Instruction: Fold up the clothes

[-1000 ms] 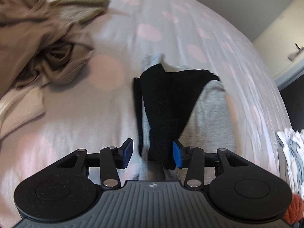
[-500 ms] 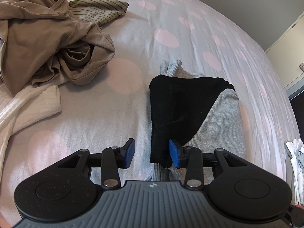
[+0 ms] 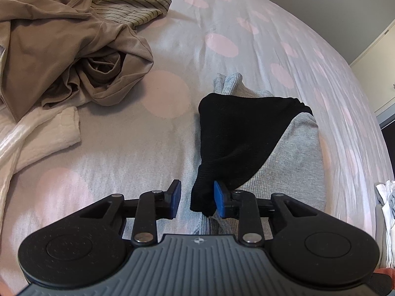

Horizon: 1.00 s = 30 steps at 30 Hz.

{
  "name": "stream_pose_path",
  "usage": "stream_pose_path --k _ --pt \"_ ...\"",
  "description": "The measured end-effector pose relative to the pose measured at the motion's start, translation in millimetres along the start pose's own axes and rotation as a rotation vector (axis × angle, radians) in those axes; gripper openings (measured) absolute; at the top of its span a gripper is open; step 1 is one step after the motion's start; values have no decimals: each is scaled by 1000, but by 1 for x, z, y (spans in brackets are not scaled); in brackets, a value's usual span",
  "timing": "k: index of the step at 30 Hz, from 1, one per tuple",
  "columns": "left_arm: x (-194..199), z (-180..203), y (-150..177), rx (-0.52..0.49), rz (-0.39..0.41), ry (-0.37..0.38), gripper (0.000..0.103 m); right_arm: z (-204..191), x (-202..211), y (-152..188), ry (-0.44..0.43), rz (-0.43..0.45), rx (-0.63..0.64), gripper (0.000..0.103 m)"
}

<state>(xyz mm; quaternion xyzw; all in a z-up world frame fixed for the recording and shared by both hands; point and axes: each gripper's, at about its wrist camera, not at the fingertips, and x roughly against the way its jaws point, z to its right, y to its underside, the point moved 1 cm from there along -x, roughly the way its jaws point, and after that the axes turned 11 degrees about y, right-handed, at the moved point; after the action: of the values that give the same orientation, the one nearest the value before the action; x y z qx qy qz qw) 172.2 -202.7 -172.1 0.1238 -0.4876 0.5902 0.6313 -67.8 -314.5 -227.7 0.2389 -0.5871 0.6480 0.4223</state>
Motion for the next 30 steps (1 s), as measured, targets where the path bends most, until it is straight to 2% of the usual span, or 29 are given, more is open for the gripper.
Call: stream_pose_path --k 2,4,5,6,7,9,13,17,20,22,27,30 --pt "5 0 0 6 22 20 31 5 7 2 -27 45 -39 20" --pt "12 -1 -1 15 53 45 32 10 14 2 -64 91 -71 34" --pt "15 -1 -1 19 70 53 35 11 17 3 -77 113 -79 37" --pt "18 -2 -2 22 87 60 37 12 20 3 -87 133 -85 46" --pt "19 -1 -3 23 100 69 38 13 23 2 -89 152 -91 55" --pt "20 0 -5 18 117 88 38 15 28 1 -84 181 -115 66" --pt "16 9 -7 -25 127 113 41 23 31 -6 -61 215 -197 78" --pt "11 13 -9 -37 152 142 46 34 22 -21 -11 219 -283 85" --pt "8 14 -11 -50 178 118 48 40 7 -30 14 206 -308 88" --pt "5 12 -12 -51 188 107 51 44 -3 -36 30 197 -324 94" --pt "-8 9 -14 -49 182 89 51 55 -28 -50 72 175 -366 95" --pt "-16 9 -14 -58 152 78 51 61 -42 -58 97 162 -391 95"
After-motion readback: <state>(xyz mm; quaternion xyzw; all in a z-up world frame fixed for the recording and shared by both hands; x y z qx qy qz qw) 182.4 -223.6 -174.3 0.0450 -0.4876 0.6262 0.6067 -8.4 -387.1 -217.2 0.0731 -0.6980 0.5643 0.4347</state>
